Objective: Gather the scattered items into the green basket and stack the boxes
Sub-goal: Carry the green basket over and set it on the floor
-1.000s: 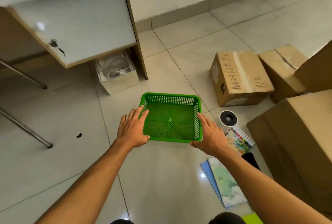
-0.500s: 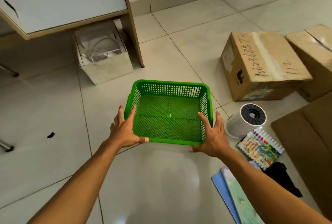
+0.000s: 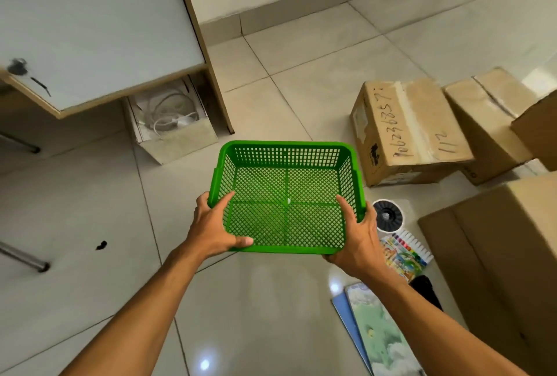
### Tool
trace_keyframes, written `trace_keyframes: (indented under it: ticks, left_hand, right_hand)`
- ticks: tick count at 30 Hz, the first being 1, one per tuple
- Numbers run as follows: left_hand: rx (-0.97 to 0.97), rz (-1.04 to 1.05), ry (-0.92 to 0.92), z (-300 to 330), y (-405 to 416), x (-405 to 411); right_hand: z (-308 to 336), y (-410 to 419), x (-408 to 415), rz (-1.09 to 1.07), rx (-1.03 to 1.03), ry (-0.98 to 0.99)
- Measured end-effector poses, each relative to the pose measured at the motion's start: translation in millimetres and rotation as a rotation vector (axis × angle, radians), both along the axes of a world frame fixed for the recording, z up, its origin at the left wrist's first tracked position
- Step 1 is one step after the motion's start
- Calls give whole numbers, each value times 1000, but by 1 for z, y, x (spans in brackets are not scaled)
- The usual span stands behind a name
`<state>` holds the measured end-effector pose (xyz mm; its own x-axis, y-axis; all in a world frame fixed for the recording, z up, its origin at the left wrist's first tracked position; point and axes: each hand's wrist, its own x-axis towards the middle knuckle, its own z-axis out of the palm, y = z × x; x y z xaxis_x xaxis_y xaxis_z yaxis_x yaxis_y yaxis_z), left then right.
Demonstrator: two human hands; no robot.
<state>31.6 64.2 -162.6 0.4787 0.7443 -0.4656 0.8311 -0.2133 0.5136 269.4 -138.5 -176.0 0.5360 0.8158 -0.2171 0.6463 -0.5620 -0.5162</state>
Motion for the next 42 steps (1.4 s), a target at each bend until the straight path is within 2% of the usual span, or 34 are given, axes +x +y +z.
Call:
trace_keyframes:
  ticks: [7, 10, 14, 18, 24, 31, 42]
  left_hand:
    - [18, -136, 42, 191, 2, 37]
    - [53, -169, 28, 267, 7, 60]
    - [67, -219, 26, 333, 25, 92]
    - [94, -248, 17, 354, 59, 125]
    - [97, -226, 27, 340, 121, 176]
    - [127, -186, 13, 302, 218, 231]
    - [182, -110, 19, 165, 303, 314]
  right_hand:
    - [184, -5, 35, -17, -37, -2]
    - [261, 1, 60, -9, -138, -26]
    - [333, 18, 96, -19, -217, -48]
    - [370, 53, 132, -45, -243, -163]
    - [368, 127, 181, -46, -291, -225]
    - [322, 216, 230, -72, -284, -196]
    - [170, 332, 328, 7, -272, -172]
